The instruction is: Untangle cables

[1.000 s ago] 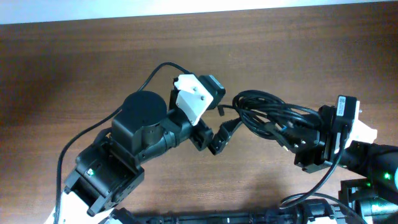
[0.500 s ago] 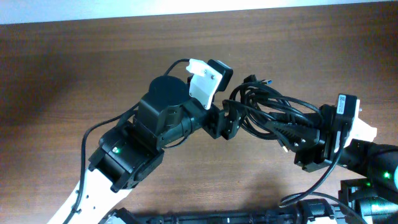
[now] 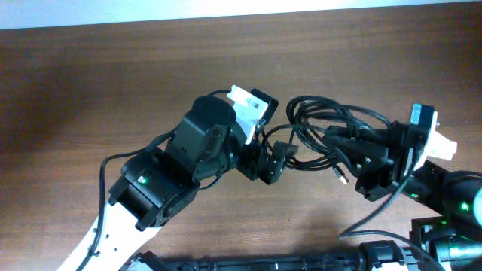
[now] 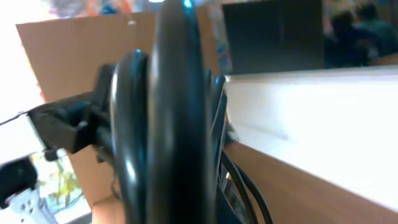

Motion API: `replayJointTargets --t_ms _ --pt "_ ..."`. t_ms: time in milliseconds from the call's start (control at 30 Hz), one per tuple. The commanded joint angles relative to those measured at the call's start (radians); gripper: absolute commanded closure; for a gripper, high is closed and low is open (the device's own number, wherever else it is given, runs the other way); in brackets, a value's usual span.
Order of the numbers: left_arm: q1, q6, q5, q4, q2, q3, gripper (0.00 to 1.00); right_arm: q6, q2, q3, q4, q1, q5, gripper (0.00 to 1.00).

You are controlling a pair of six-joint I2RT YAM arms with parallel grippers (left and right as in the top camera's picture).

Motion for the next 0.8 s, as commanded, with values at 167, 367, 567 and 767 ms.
replayJointTargets --t_ms 167,367,567,767 --pt "0.0 0.301 0.0 -0.027 -0.109 0.015 0.01 0.007 -0.006 0.008 -0.097 0.003 0.182 0.96" --pt "0.0 0.421 -0.089 -0.032 -0.232 0.015 0.01 0.006 0.002 0.008 -0.126 0.003 0.188 0.96" --pt "0.0 0.421 -0.165 0.021 -0.268 0.015 0.01 -0.039 0.009 0.008 -0.126 0.004 0.076 0.96" --pt "0.0 0.55 0.011 0.085 -0.262 0.015 0.01 -0.158 0.059 0.008 -0.122 0.004 -0.211 0.96"
